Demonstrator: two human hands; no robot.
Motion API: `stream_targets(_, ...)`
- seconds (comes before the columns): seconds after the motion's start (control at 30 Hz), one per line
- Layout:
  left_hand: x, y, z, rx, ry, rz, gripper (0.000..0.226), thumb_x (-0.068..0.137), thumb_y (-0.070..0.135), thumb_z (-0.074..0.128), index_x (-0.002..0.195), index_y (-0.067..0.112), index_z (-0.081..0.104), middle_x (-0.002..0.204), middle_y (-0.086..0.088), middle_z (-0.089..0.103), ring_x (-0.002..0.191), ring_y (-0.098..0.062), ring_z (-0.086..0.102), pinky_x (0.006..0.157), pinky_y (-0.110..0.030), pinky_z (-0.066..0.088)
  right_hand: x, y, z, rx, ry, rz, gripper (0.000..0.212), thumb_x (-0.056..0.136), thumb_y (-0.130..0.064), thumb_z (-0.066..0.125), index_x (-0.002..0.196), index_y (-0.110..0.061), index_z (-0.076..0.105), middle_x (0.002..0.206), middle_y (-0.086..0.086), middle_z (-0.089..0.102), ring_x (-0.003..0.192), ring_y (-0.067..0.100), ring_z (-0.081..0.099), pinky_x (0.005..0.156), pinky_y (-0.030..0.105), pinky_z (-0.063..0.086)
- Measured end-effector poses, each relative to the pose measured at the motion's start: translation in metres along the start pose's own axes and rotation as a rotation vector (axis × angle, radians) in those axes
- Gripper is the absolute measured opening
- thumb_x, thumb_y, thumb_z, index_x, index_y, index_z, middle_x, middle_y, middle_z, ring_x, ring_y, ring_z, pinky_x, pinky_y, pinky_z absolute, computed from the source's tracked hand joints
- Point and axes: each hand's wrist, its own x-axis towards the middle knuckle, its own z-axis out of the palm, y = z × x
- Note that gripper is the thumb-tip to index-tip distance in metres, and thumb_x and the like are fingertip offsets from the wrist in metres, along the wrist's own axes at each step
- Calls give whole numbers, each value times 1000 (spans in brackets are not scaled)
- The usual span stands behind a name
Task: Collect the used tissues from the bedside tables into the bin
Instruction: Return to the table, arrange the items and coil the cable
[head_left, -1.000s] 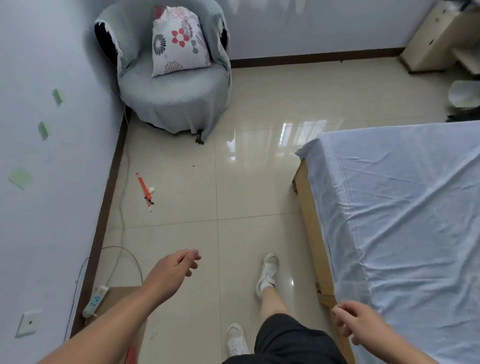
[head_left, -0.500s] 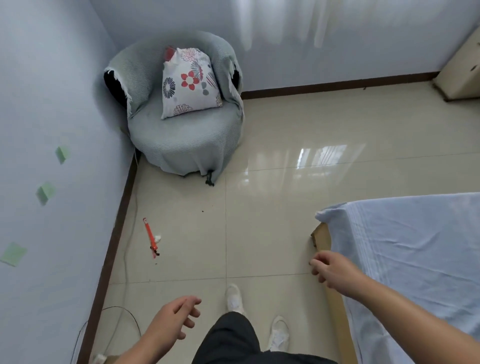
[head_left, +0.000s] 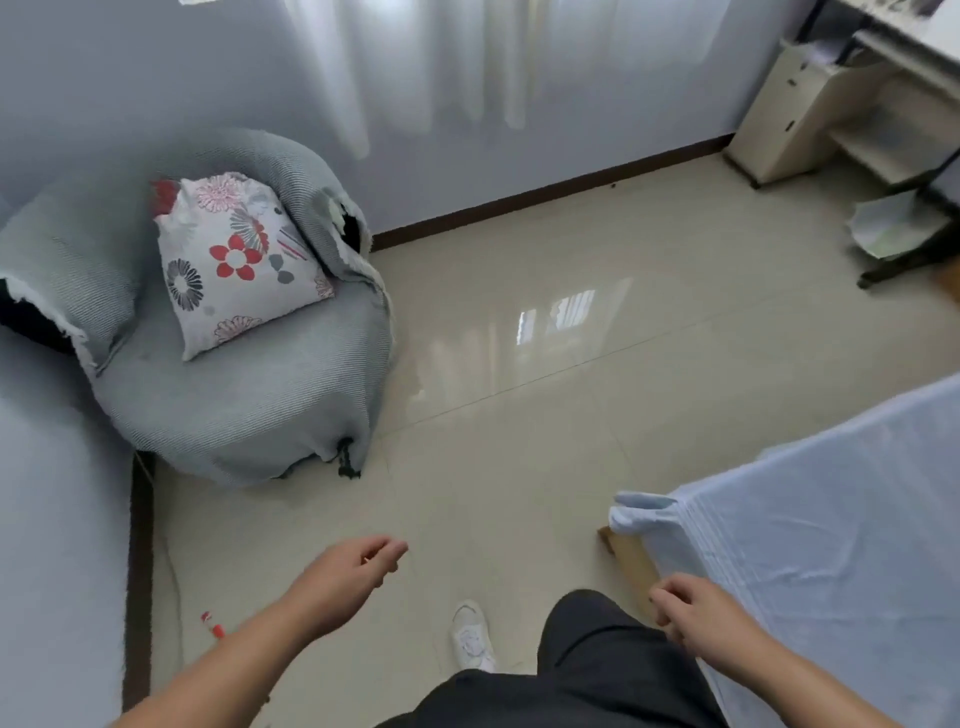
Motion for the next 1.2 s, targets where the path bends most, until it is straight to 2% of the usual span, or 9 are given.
stream_targets(0.1, 62, 79, -44, -57, 12, 108, 39, 94, 67, 49, 102, 38, 74, 97, 27, 74, 83, 3, 70, 84, -35, 58, 17, 17, -17, 107, 59, 128, 25, 98, -23, 63, 76, -15, 72, 68, 2, 75, 50, 11, 62, 50, 27, 47)
stream_targets(0.17, 99, 130, -58, -90, -8, 165, 38, 96, 65, 50, 105, 38, 74, 98, 25, 75, 85, 1, 71, 79, -32, 57, 36, 22, -30, 183, 88, 192, 21, 95, -21, 63, 79, -15, 73, 70, 3, 77, 49, 11, 62, 48, 26, 46)
stream_targets(0.27, 153, 194, -64, -112, -43, 185, 28, 106, 50, 51, 106, 35, 75, 99, 11, 78, 90, -10, 72, 76, -30, 56, 77, 14, -57, 249, 117, 222, 22, 95, -20, 61, 79, -10, 73, 70, 4, 77, 48, 11, 61, 48, 27, 46)
stream_targets(0.53, 244, 287, -70, -134, -45, 57, 29, 108, 42, 52, 105, 28, 77, 102, -1, 79, 84, -18, 71, 69, -32, 54, 180, -86, -199, 273, 110, 91, 25, 100, -32, 56, 86, -17, 71, 84, -2, 76, 68, 12, 68, 62, 28, 52)
stream_targets(0.67, 282, 324, -76, -80, -81, -11, 31, 107, 39, 55, 102, 19, 78, 99, -7, 79, 75, -17, 67, 62, -29, 50, 210, -127, -281, 395, 237, 34, 22, 101, -29, 59, 90, -15, 71, 86, 0, 76, 67, 14, 67, 61, 30, 51)
stream_targets(0.8, 358, 392, -77, 6, -134, 10, 29, 106, 38, 57, 100, 20, 78, 97, -5, 79, 71, -14, 66, 58, -26, 48, 239, -138, -350, 442, 341, 31, 23, 102, -33, 58, 90, -18, 71, 85, -3, 76, 71, 14, 69, 65, 33, 52)
stream_targets(0.97, 461, 519, -62, 87, -263, 119, 30, 108, 41, 54, 104, 21, 76, 101, -5, 77, 78, -17, 66, 64, -29, 50, 264, -108, -394, 419, 356, 226, 29, 104, -35, 52, 89, -18, 68, 88, 2, 74, 82, 23, 71, 66, 30, 49)
stream_targets(1.13, 525, 660, -38, 198, -395, 246, 30, 108, 40, 53, 105, 21, 76, 101, -6, 78, 79, -19, 67, 66, -31, 51, 264, -67, -410, 559, 374, 430, 30, 104, -35, 51, 84, -18, 67, 82, -5, 72, 65, 10, 62, 62, 25, 47)
stream_targets(1.2, 540, 721, -23, 270, -436, 297, 28, 109, 38, 53, 105, 21, 76, 101, -7, 77, 80, -20, 66, 66, -31, 49, 260, -50, -409, 664, 408, 496, 31, 104, -35, 53, 85, -16, 69, 82, -3, 74, 64, 9, 65, 63, 25, 48)
